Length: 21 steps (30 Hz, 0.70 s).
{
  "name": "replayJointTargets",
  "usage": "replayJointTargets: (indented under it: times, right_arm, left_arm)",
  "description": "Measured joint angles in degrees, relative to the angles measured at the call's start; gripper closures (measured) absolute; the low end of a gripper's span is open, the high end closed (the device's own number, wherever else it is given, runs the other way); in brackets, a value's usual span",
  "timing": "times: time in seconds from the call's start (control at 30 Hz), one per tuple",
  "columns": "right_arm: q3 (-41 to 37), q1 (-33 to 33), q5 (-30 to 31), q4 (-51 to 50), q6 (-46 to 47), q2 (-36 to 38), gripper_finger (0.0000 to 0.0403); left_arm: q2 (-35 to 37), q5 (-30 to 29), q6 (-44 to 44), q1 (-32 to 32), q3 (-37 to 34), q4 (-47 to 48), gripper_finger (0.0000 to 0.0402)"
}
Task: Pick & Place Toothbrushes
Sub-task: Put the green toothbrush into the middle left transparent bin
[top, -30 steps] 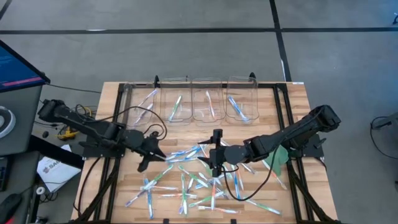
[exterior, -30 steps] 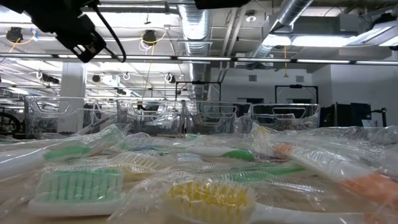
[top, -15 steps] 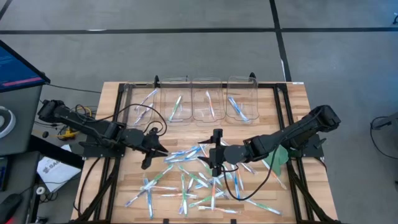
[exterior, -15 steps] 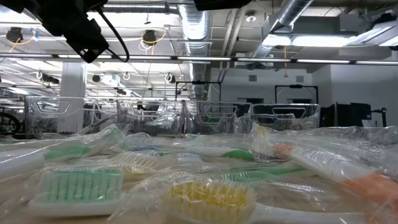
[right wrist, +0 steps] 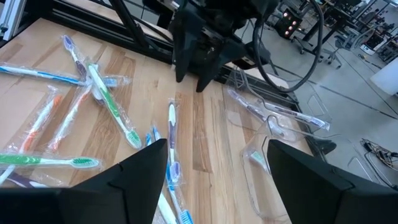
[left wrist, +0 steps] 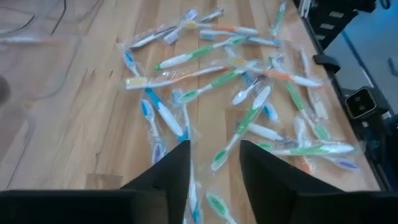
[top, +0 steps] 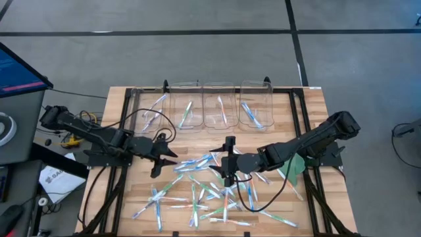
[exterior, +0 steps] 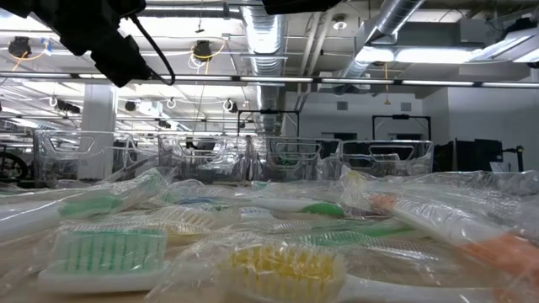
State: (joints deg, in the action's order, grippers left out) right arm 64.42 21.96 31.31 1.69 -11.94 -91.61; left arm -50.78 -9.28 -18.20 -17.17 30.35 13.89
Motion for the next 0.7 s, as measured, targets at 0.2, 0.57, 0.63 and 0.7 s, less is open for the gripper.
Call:
replayJointTargets:
  times: [0.2,0.57,0.63,0.7]
  right_arm:
    - [0.0,0.0,0.0,0.0,0.0,0.0,0.0133]
    - [0.0,-0.1,0.0,0.0,0.0,0.0,0.0133]
    - [0.0,-0.4,0.0,0.0,0.0,0.0,0.0133]
    - [0.0,-0.4,0.0,0.0,0.4,0.0,0.0133]
  left_arm:
    - [0.0,0.4,-3.7,0.0,-2.6,-1.1,0.0193]
    - [-0.7,5.8,-1.0,-8.2,-5.0,-14.0,0.0159]
    - [-0.7,6.2,4.0,-10.1,-4.6,-22.7,0.0163]
    - [-0.7,6.1,7.6,-11.8,-2.7,-24.7,0.0169]
